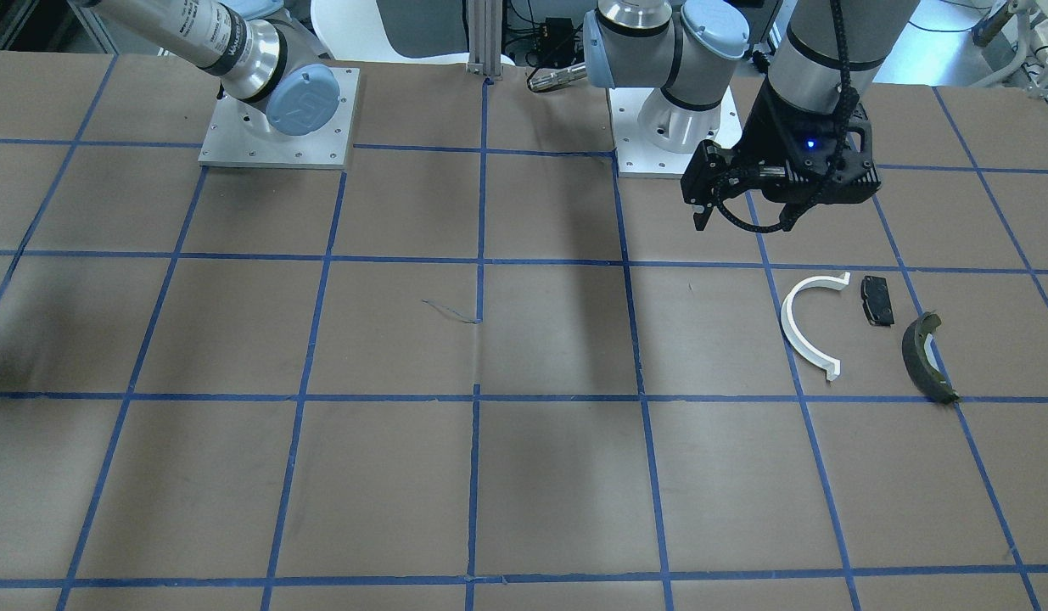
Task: Place bearing gear from tray to pile
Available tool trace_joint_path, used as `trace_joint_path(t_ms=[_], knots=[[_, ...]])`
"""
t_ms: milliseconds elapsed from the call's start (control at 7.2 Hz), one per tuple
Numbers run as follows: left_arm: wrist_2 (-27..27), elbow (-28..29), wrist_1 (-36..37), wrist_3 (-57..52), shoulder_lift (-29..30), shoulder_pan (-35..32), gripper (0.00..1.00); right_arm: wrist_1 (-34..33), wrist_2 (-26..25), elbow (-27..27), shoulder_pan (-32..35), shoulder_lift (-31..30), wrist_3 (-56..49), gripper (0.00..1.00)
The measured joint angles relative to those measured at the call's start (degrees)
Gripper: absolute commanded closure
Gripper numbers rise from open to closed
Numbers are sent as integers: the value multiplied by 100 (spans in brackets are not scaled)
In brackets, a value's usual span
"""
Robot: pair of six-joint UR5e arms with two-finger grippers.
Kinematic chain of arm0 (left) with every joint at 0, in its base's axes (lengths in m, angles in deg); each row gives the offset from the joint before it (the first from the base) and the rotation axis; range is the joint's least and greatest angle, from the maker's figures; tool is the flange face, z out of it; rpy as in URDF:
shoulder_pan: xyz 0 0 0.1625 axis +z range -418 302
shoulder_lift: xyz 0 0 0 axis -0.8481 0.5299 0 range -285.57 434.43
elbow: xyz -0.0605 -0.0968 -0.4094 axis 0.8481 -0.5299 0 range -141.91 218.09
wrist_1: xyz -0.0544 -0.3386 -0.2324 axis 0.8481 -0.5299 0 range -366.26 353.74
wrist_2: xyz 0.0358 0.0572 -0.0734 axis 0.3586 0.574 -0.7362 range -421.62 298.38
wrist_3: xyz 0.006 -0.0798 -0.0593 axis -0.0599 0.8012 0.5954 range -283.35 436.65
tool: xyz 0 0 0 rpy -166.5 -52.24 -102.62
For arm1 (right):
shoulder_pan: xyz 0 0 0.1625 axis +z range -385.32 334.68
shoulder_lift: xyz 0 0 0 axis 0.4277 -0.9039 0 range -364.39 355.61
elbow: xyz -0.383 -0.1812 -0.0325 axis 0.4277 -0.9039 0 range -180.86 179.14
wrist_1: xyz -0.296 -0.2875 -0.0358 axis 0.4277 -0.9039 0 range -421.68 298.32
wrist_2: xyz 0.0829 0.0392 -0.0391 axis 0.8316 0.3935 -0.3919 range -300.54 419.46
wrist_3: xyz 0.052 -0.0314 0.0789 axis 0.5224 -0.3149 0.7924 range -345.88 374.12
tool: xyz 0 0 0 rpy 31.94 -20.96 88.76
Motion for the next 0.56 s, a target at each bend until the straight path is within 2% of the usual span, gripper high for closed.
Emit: trace_joint_path(t_ms=[278, 417, 556], knots=[[3, -2, 4, -3, -4, 9, 0, -1, 4, -1, -30, 20, 6, 47], [5, -3, 0, -3, -8, 11, 0, -3, 2, 2, -41, 28, 10, 59], [3, -3, 0, -3, -8, 11, 0, -5, 2, 4, -44, 31, 9, 77]])
